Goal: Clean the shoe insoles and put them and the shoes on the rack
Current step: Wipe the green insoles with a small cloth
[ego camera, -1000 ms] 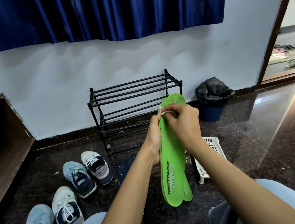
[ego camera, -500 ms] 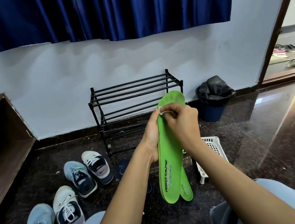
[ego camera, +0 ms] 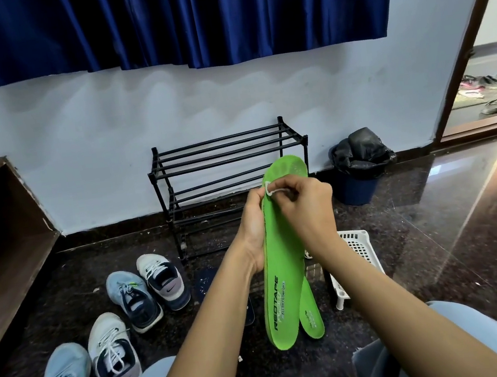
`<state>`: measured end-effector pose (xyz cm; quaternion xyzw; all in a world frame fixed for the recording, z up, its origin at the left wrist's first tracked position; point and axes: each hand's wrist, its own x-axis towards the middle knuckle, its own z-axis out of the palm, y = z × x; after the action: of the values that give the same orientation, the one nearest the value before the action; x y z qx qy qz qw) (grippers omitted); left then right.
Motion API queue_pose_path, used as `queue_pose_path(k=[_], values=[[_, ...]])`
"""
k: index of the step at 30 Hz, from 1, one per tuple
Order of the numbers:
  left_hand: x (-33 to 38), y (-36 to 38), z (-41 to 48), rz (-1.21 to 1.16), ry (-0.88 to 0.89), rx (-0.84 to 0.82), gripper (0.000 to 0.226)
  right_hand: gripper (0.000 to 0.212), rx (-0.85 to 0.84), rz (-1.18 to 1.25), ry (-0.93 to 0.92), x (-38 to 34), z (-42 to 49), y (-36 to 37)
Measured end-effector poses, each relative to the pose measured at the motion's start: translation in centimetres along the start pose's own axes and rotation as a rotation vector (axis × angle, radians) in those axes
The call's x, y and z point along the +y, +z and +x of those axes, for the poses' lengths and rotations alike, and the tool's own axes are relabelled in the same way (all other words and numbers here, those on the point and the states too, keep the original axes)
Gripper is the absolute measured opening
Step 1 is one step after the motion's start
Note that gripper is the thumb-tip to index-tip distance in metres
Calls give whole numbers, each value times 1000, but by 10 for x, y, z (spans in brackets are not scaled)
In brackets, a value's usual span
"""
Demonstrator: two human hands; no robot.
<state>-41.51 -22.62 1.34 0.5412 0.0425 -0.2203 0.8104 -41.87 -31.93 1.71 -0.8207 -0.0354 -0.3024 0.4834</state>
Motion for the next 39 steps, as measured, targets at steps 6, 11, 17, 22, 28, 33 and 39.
queue_pose_path(k=[6,11,17,22,28,33,39], values=[[3,-6,3,11,3,51,61,17,-33,-9,-14,0,-14,6],[1,-4,2,12,13,44,63,18,-38,-29,-38,-1,-9,3],[0,4,-1,14,7,21,61,17,26,-44,0,0,-2,0],[4,-5,1,-9,23,49,61,18,-39,-19,-35,-4,-15,3],[1,0,0,-37,30,36,59,18,12,-51,-45,-6,1,-2],[3,1,0,-19,18,31,52,18,65,-19,-14,-6,-5,3],[4,-5,1,-19,49,75,55,18,26,-7,-37,-9,-11,8]])
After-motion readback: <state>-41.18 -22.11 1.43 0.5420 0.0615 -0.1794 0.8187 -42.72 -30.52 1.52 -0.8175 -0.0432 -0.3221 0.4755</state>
